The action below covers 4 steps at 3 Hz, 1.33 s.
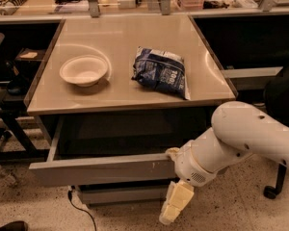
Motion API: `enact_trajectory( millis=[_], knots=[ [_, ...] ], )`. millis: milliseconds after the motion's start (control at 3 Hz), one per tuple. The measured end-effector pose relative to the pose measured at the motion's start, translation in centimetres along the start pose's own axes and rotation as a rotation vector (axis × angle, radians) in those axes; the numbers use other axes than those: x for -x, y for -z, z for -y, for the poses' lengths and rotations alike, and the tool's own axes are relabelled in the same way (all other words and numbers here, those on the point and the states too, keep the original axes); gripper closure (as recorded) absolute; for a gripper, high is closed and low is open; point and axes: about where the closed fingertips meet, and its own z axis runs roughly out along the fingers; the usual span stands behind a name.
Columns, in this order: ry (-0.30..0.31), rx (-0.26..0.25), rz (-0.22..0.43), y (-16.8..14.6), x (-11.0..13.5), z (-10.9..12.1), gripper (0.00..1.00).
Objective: Open top drawer
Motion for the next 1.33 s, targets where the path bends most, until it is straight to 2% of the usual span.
enact_trajectory(
  millis=[333, 667, 1000, 1333],
  knots=[
    [-0.003, 0.004, 0.001, 0.1, -0.1, -0.1, 0.00],
    [0.025, -0.041, 0.006, 1.6, 1.4, 2.7, 0.00],
    [0.038, -0.048, -0.031, 0.7, 2.1, 4.2, 0.00],
    [0.047, 0.005, -0.078, -2.0, 2.0, 3.3, 0.00]
  ],
)
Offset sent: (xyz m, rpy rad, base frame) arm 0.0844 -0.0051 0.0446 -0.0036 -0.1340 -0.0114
